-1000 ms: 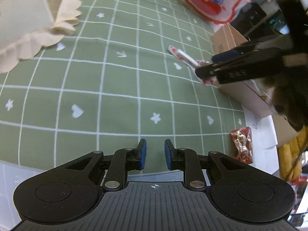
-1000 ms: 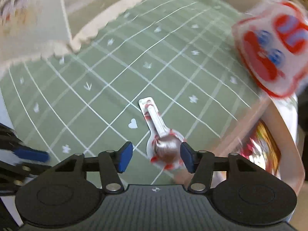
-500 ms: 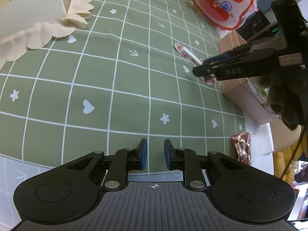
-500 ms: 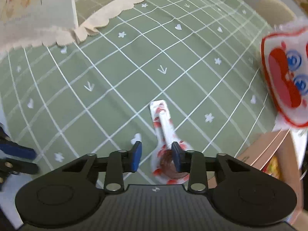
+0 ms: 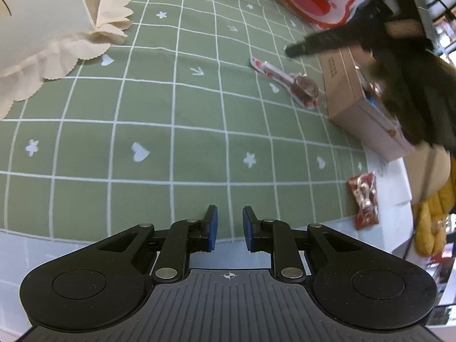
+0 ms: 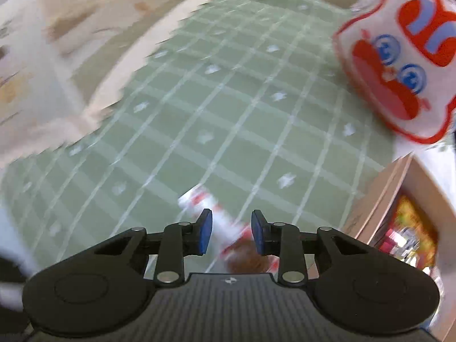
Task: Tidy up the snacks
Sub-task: 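Move the left tool toward the chocolate spoon candy while the right tool holds the quail eggs packet, then close the left tool on the round chocolate end of the spoon candy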
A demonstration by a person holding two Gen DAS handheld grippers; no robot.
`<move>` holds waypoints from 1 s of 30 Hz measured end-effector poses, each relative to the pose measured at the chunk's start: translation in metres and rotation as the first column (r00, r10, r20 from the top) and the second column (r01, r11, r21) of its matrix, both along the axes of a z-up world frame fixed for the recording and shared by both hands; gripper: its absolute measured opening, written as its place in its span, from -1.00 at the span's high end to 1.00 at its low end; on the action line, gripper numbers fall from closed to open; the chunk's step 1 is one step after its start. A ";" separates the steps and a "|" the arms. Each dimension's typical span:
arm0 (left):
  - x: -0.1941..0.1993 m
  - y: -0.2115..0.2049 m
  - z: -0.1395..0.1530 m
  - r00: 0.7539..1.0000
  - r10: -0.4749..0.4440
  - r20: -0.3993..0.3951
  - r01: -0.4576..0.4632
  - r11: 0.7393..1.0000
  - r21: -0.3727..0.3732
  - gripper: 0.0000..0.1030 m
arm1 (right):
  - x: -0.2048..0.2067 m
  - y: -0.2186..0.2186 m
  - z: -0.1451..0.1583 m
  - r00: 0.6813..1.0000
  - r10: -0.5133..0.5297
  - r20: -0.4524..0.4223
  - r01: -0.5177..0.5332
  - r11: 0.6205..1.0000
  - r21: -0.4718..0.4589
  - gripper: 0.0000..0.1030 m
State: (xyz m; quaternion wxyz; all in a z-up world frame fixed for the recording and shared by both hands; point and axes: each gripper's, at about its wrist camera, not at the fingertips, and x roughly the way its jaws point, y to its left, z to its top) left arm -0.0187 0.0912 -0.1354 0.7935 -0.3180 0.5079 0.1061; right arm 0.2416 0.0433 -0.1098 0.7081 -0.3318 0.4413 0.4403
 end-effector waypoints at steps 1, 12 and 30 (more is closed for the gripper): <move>-0.003 0.000 0.001 1.000 -0.004 -0.005 0.004 1.000 0.005 0.57 | 0.001 0.004 -0.005 0.997 0.008 0.074 -0.006 1.000 -0.031 0.54; -0.002 0.024 0.003 0.999 0.032 0.029 -0.032 0.999 -0.012 0.57 | -0.049 -0.040 -0.015 0.987 0.018 -0.162 -0.029 0.997 -0.065 0.79; 0.092 -0.011 -0.012 0.996 0.068 0.064 -0.060 0.992 -0.111 0.57 | -0.051 -0.156 -0.035 0.941 -0.238 -0.242 0.299 0.919 0.259 0.77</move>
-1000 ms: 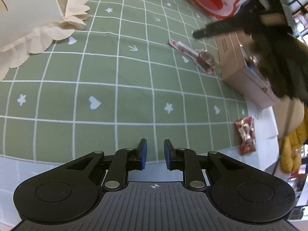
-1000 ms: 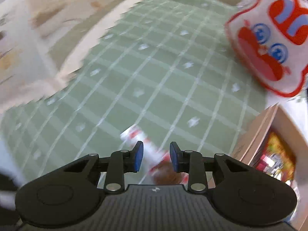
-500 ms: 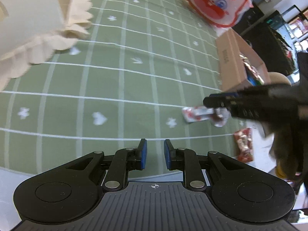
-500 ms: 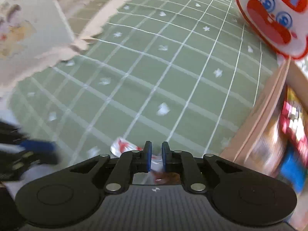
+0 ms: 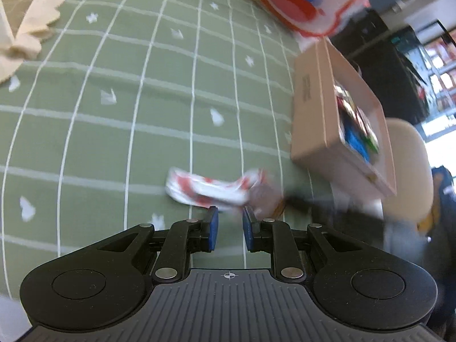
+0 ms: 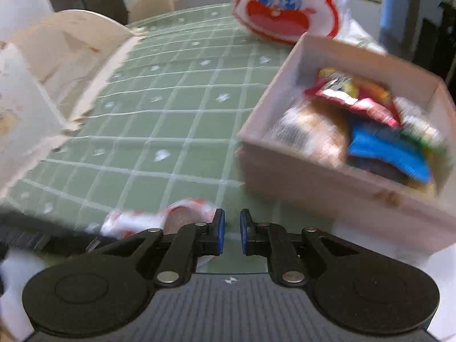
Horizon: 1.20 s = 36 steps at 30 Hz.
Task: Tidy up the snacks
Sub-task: 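Close the left tool on the round chocolate end of the spoon candy, then lift the spoon candy and quail eggs packet and carry them toward the pink box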
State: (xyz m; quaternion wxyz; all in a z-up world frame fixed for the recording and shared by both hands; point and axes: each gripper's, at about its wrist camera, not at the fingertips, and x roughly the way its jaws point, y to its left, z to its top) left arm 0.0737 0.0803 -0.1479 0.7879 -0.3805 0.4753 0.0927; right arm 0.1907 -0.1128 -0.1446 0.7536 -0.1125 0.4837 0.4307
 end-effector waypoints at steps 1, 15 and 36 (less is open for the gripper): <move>0.005 0.004 0.002 1.000 0.018 0.011 -0.018 1.000 0.018 0.57 | -0.007 -0.002 -0.001 0.999 0.030 -0.034 -0.029 0.999 0.017 0.78; 0.035 -0.080 0.037 0.990 -0.130 -0.061 0.144 0.879 0.455 0.48 | -0.014 -0.078 0.008 0.981 -0.143 0.129 0.137 0.989 0.054 -0.29; -0.034 -0.042 0.035 0.999 -0.030 -0.043 0.043 0.933 0.358 0.44 | -0.050 -0.074 -0.017 0.945 -0.134 0.297 0.133 0.991 0.023 -0.83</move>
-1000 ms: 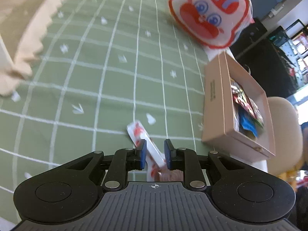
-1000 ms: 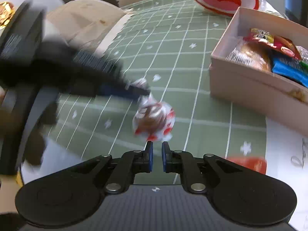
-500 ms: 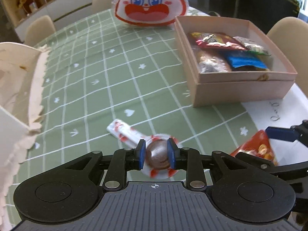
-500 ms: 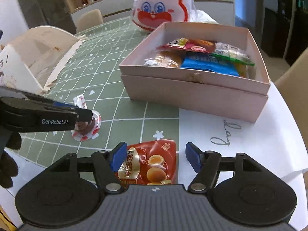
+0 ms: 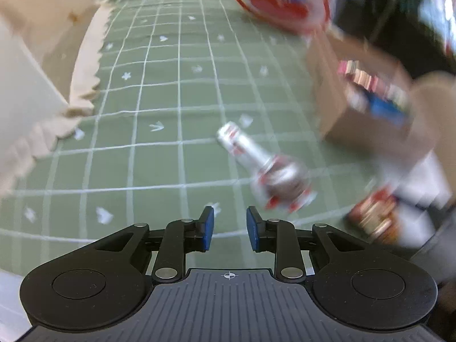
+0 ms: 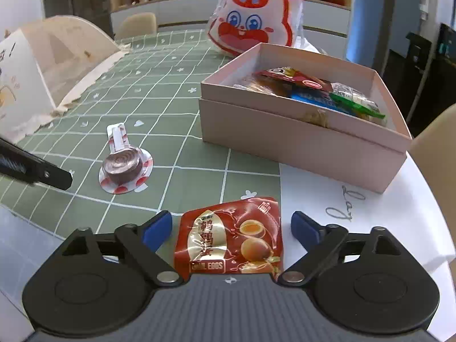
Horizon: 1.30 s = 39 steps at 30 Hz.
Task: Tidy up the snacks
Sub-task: 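Lift the spoon candy and quail eggs packet and carry them toward the pink box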
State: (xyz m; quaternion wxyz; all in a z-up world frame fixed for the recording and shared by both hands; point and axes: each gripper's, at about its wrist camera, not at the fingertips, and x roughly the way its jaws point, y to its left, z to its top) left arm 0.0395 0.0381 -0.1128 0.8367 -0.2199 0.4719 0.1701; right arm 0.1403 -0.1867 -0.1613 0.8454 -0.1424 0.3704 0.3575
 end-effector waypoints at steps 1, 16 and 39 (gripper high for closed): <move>0.003 0.001 0.005 0.999 0.016 0.039 -0.014 0.999 -0.034 0.44 | -0.001 -0.001 -0.001 1.000 -0.001 0.007 0.001 1.000 0.008 -0.89; 0.037 -0.060 -0.015 0.951 -0.285 -0.124 0.310 0.873 0.376 0.30 | -0.004 -0.002 -0.005 1.000 0.005 0.021 -0.006 1.000 0.023 -0.96; 0.010 -0.001 -0.021 1.000 0.020 0.000 -0.020 0.992 0.125 -0.10 | -0.003 -0.002 -0.005 1.000 0.012 0.019 -0.012 1.000 0.020 -1.00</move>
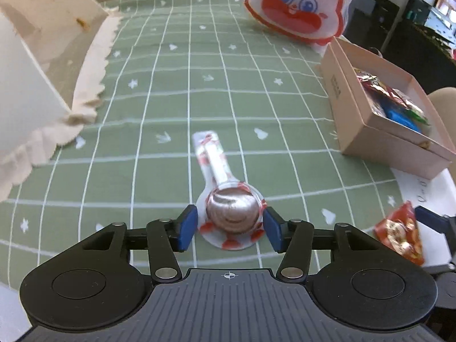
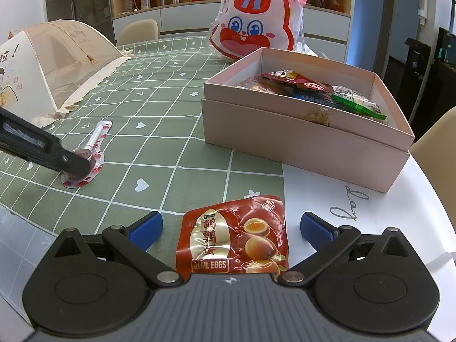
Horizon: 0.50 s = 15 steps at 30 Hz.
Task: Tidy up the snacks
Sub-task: 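Lift the spoon candy and quail eggs packet and carry them toward the pink box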
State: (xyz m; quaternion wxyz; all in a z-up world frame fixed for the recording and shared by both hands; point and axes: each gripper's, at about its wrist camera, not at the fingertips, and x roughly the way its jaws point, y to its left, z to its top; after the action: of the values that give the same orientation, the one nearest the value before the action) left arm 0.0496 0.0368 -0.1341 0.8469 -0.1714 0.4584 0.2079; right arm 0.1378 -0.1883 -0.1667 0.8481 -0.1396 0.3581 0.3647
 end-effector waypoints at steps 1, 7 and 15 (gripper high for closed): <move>0.001 0.001 0.000 1.000 -0.001 0.003 0.001 1.000 0.004 -0.10 | 0.001 0.000 0.000 1.000 0.006 -0.002 -0.006 1.000 -0.002 -1.00; 0.004 0.002 -0.002 0.995 -0.102 0.002 0.101 0.994 0.030 -0.13 | 0.007 -0.001 0.009 0.997 0.043 -0.071 -0.046 0.998 -0.038 -0.91; -0.028 -0.027 0.001 0.928 -0.366 -0.068 0.369 0.929 0.042 0.00 | -0.013 -0.018 0.015 0.996 -0.044 -0.081 0.040 0.998 -0.048 -0.85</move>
State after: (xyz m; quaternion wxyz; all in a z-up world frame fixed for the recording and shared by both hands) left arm 0.0214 0.0102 -0.1335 0.8613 -0.0533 0.5014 0.0632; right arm 0.1251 -0.2064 -0.1514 0.8367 -0.1366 0.4039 0.3437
